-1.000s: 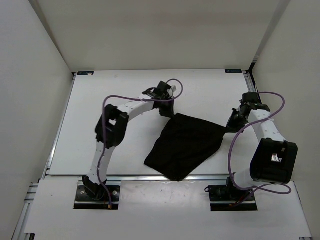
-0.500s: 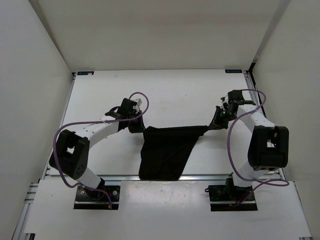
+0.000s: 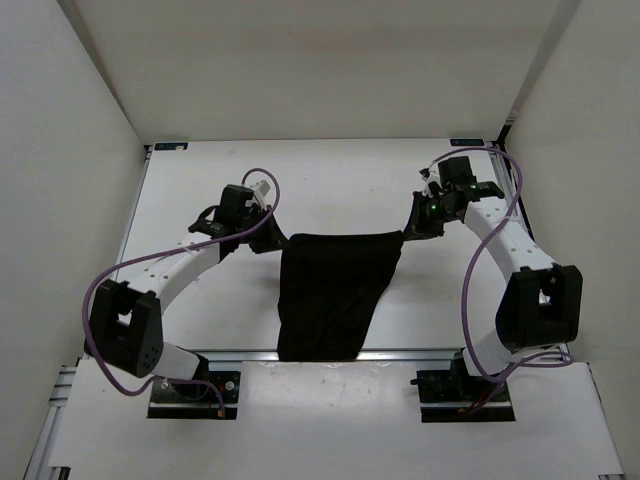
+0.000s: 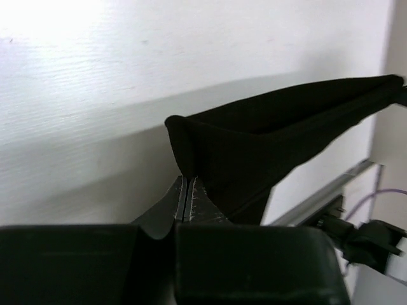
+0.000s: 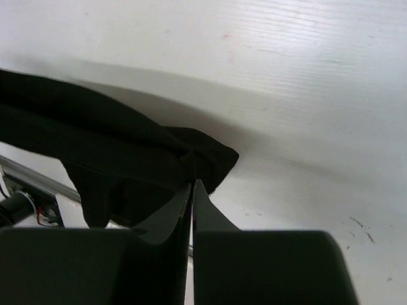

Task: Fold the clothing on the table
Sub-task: Fold the skirt

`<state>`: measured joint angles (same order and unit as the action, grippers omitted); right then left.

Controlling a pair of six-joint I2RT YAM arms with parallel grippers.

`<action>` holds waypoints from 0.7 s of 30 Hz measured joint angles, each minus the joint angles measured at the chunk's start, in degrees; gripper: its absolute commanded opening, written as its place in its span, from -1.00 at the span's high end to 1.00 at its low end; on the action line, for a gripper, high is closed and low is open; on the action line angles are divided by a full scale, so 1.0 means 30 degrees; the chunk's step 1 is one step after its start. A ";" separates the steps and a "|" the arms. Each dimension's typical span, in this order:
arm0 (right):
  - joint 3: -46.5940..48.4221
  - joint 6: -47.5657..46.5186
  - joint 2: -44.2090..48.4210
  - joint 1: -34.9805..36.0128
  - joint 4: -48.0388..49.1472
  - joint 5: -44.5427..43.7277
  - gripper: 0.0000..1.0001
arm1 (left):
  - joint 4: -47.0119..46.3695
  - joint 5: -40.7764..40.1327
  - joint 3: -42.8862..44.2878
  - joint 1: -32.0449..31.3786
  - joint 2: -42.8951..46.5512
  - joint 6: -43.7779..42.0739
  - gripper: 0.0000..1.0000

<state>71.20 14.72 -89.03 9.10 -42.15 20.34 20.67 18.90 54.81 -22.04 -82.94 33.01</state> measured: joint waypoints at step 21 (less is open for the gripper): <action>-0.1494 -0.0488 0.3191 -0.0051 -0.1727 0.1821 1.00 | 0.0619 0.1996 -0.1297 0.1311 0.3075 0.0940 1.00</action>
<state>66.72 13.26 -79.46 8.95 -47.33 25.80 22.52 24.88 50.92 -18.11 -73.71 35.83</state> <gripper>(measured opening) 0.004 0.025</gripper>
